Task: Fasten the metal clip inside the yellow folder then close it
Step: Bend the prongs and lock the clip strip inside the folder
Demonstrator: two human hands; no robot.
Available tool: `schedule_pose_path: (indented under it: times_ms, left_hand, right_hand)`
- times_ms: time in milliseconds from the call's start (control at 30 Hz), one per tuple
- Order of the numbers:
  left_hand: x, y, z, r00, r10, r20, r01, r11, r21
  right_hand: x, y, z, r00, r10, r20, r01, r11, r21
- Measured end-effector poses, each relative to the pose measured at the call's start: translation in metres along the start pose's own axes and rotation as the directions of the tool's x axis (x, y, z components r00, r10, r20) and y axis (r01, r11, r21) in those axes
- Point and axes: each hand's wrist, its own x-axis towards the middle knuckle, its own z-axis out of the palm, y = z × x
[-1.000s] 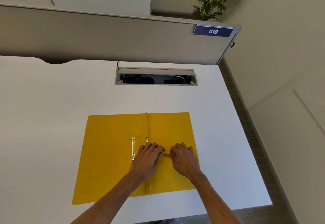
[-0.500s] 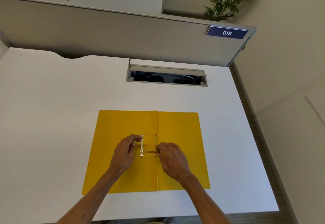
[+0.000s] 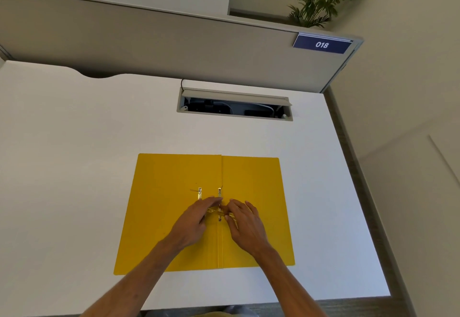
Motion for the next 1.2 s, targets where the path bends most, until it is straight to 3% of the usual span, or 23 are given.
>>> schedule_pose_path:
  times_ms: [100, 233, 433, 533, 667, 900, 1200]
  left_hand:
    - [0.002, -0.002, 0.001, 0.999, 0.038, -0.020, -0.033, 0.981, 0.193]
    - [-0.002, -0.002, 0.004, 0.998, 0.068, -0.012, -0.059, 0.930, 0.363]
    - [-0.009, 0.002, 0.019, 0.991, 0.126, 0.043, -0.130, 0.849, 0.512]
    - [-0.008, 0.006, 0.022, 0.993, 0.113, 0.023, -0.107, 0.828, 0.551]
    - [-0.006, 0.013, 0.025, 0.994, 0.110, 0.001, -0.090, 0.806, 0.584]
    - [-0.006, 0.022, 0.028, 0.986, 0.164, -0.043, -0.102, 0.778, 0.621]
    - [-0.004, 0.024, 0.029, 0.986, 0.166, -0.001, -0.124, 0.739, 0.662]
  right_hand:
    - [0.002, 0.002, -0.003, 0.995, 0.100, -0.014, -0.096, 0.982, 0.165]
    - [0.005, 0.005, -0.007, 0.961, 0.267, -0.070, -0.215, 0.884, 0.415]
    - [0.002, 0.009, -0.012, 0.858, 0.506, 0.087, -0.410, 0.572, 0.710]
    - [0.000, 0.007, -0.017, 0.826, 0.535, 0.176, -0.432, 0.400, 0.808]
    - [-0.002, 0.002, -0.021, 0.800, 0.545, 0.250, -0.452, 0.276, 0.848]
    - [0.000, -0.006, -0.025, 0.803, 0.529, 0.273, -0.446, 0.231, 0.865]
    - [0.002, -0.016, -0.024, 0.816, 0.510, 0.271, -0.442, 0.249, 0.862]
